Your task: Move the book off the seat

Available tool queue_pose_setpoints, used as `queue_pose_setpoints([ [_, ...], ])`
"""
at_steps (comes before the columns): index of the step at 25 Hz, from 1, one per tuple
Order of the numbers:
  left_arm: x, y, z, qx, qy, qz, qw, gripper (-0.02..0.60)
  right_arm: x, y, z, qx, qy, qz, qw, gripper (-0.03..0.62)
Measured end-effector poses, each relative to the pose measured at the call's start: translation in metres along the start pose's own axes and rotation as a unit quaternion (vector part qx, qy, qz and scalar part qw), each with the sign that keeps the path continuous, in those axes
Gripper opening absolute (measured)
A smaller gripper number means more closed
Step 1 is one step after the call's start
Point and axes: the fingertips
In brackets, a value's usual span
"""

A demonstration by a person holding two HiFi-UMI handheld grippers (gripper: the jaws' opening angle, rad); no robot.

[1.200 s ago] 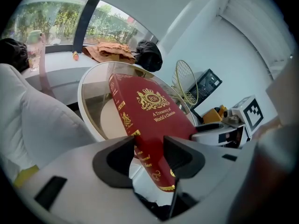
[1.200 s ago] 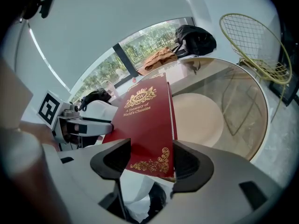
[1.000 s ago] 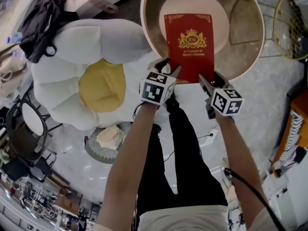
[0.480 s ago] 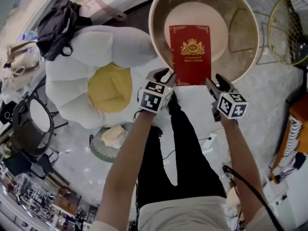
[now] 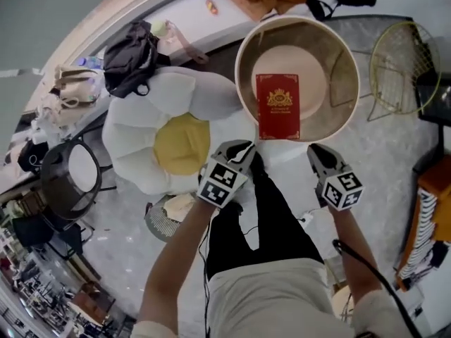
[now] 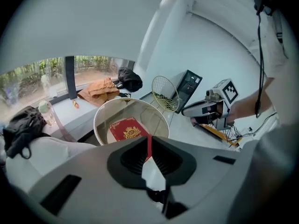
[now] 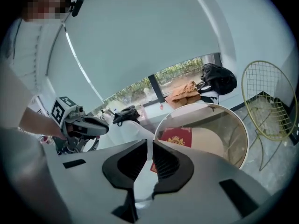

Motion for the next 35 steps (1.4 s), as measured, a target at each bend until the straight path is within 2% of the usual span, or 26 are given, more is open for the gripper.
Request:
queue_pose_setpoints([
  [4,0.031,-0.016,-0.047,0.021,-0.015,0.005,0.9997,0.006,-0.023,-0.018,-0.045,0.015,-0.015,0.007,1.0,0.052],
  [9,0.073,-0.025,-0.101,0.043,-0.025,0.013,0.9987,0.002,-0.056,-0.029,-0.101,0.037,-0.02,0.027,0.999,0.051],
  [13,0.097,-0.026,-0.139,0.068,-0.032,0.022,0.9969,0.002,-0.088,-0.024,-0.129,0.054,-0.025,0.012,0.998,0.051],
  [20,0.138,-0.003,-0.201,0.104,-0.032,0.002,0.9941,0.002,-0.155,0.006,-0.17,0.064,-0.027,-0.001,0.998,0.051],
  [29,0.205,0.027,-0.277,0.145,-0.023,0.002,0.9892,0.002,-0.23,0.038,-0.244,0.116,-0.019,0.014,0.993,0.051],
  [35,0.235,0.041,-0.31,0.159,-0.017,-0.002,0.9871,0.002,-0.251,0.073,-0.283,0.132,-0.027,0.013,0.991,0.051],
])
Point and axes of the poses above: the fingertips, and each gripper's own axes: z forward along the fingers, x to its right, y out of its underside, and after that the axes turned 4 degrees about z, right-handed
